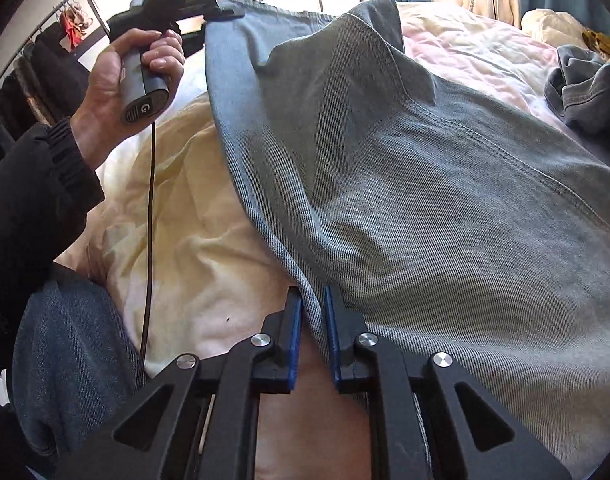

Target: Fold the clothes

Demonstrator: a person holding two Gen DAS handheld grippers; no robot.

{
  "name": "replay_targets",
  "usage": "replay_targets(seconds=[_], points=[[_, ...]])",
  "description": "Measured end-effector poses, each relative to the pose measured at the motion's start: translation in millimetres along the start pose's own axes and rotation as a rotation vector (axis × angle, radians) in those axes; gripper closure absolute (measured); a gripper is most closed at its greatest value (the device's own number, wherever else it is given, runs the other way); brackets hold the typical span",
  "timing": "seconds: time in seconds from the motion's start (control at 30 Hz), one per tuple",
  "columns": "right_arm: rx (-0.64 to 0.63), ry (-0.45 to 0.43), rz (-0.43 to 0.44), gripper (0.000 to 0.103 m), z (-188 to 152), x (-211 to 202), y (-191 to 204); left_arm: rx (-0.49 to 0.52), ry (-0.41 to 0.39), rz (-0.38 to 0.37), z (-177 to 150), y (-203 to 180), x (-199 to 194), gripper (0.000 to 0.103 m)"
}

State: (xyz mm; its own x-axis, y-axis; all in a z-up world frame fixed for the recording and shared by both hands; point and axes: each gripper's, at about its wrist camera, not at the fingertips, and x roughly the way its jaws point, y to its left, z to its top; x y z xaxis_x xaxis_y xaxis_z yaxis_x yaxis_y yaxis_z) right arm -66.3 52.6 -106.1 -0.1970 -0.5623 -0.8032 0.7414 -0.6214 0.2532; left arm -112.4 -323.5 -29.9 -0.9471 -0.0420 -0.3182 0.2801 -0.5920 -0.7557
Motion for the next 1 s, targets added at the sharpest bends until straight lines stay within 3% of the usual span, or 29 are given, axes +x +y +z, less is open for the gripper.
replay_targets(seconds=[0.1,0.17,0.23,0.33,0.47,0.6,0.77,0.83,1.0], points=[[0.011,-0.016,0.0,0.092,0.4,-4.9,0.1,-0.023,-0.066,0.023,2.9,1.7,-30.7,0.099],[0.019,-0.009,-0.003,0.092,0.5,-4.8,-0.8,-0.026,-0.072,0.136,2.0,14.7,-41.5,0.099],[0.027,0.004,-0.008,0.091,0.0,-2.4,-2.1,-0.031,-0.034,0.269,0.2,37.0,-40.9,0.099],[0.054,0.016,0.0,0.091,-0.3,-0.4,-7.5,-0.118,0.071,0.38,-1.4,80.3,-30.7,0.099],[0.092,0.018,0.025,0.091,0.8,-2.2,-16.9,-0.197,0.148,0.411,-7.7,114.5,-23.9,0.099],[0.081,0.011,0.017,0.09,0.5,-7.8,-17.5,-0.165,0.148,0.458,-17.0,104.4,-31.1,0.097],[0.107,-0.006,0.05,0.089,4.2,-17.5,-13.6,-0.179,0.172,0.459,-24.8,85.2,-46.5,0.072],[0.097,-0.006,0.055,0.089,5.0,-21.1,-11.4,-0.151,0.13,0.481,-27.1,72.0,-59.4,0.044],[0.089,-0.056,0.066,0.089,3.1,-44.4,-8.7,-0.026,0.053,0.507,-32.2,30.1,-85.7,0.039]])
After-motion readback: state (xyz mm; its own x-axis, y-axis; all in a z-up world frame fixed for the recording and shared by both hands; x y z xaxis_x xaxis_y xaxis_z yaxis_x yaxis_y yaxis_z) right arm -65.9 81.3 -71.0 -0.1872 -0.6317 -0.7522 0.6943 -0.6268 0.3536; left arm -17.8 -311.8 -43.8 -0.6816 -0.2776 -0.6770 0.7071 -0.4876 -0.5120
